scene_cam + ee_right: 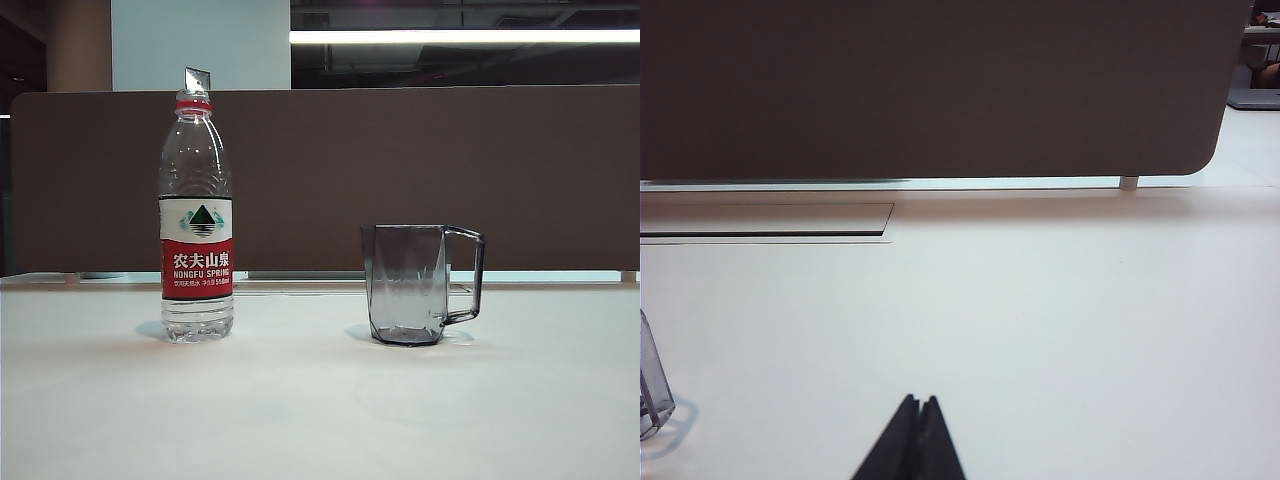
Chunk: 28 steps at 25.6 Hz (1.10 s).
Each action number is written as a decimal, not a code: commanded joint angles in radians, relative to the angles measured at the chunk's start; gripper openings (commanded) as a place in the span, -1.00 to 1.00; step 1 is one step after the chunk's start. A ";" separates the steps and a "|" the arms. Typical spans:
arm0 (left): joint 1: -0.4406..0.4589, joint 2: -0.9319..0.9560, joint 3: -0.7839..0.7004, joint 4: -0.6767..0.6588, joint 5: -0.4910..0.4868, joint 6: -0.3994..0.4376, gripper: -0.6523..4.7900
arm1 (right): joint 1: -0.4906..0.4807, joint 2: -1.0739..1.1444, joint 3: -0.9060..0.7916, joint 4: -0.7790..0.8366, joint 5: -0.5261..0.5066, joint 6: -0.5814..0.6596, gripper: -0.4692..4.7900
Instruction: Pick up the mineral water bottle with the left hand on the table and pour water into the mug until it's half full.
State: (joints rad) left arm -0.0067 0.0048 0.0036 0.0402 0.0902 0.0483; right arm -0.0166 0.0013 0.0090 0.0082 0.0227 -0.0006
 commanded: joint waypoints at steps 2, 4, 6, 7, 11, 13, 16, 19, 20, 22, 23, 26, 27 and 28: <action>0.000 0.000 0.004 0.010 0.002 -0.003 -0.78 | 0.000 -0.002 0.002 0.011 0.001 0.000 -0.82; 0.000 0.000 0.004 0.010 0.002 -0.003 -0.78 | 0.000 -0.002 0.002 0.011 0.001 0.000 -0.82; 0.000 0.000 0.004 0.010 0.002 -0.003 -0.78 | 0.000 -0.002 0.002 0.011 0.001 0.000 -0.82; 0.000 0.000 0.004 0.010 0.002 -0.003 -0.78 | 0.000 -0.002 0.002 0.012 0.001 0.000 -0.83; 0.000 0.000 0.006 0.010 0.002 -0.058 -0.78 | 0.001 -0.002 0.028 0.011 0.001 0.001 -0.83; 0.000 0.000 0.023 0.027 0.002 -0.082 -0.78 | 0.002 0.002 0.077 0.004 0.000 0.000 -0.83; -0.001 0.000 0.047 0.082 0.002 -0.090 -0.78 | 0.002 0.011 0.149 -0.032 0.000 0.001 -0.83; 0.000 0.006 0.089 0.102 0.002 -0.119 -0.78 | 0.002 0.051 0.237 -0.049 -0.032 0.000 -0.83; 0.000 0.012 0.100 0.104 0.002 -0.131 -0.78 | 0.002 0.069 0.261 -0.048 -0.051 0.000 -0.83; -0.001 0.026 0.121 0.101 0.002 -0.138 -0.78 | 0.003 0.103 0.300 -0.047 -0.086 0.001 -0.83; -0.001 0.041 0.136 0.103 0.002 -0.139 -0.78 | 0.003 0.126 0.323 -0.047 -0.114 0.001 -0.83; -0.001 0.132 0.208 0.104 0.002 -0.154 -0.78 | 0.003 0.215 0.399 -0.033 -0.161 0.001 -0.83; -0.002 0.161 0.226 0.104 0.002 -0.154 -0.78 | 0.004 0.238 0.418 -0.033 -0.160 0.001 -0.83; -0.002 0.201 0.249 0.105 0.002 -0.154 -0.78 | 0.004 0.267 0.441 -0.033 -0.161 0.002 -0.83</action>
State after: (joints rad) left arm -0.0067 0.1596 0.2249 0.1375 0.0902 -0.1001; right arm -0.0147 0.2420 0.4171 -0.0479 -0.1326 -0.0006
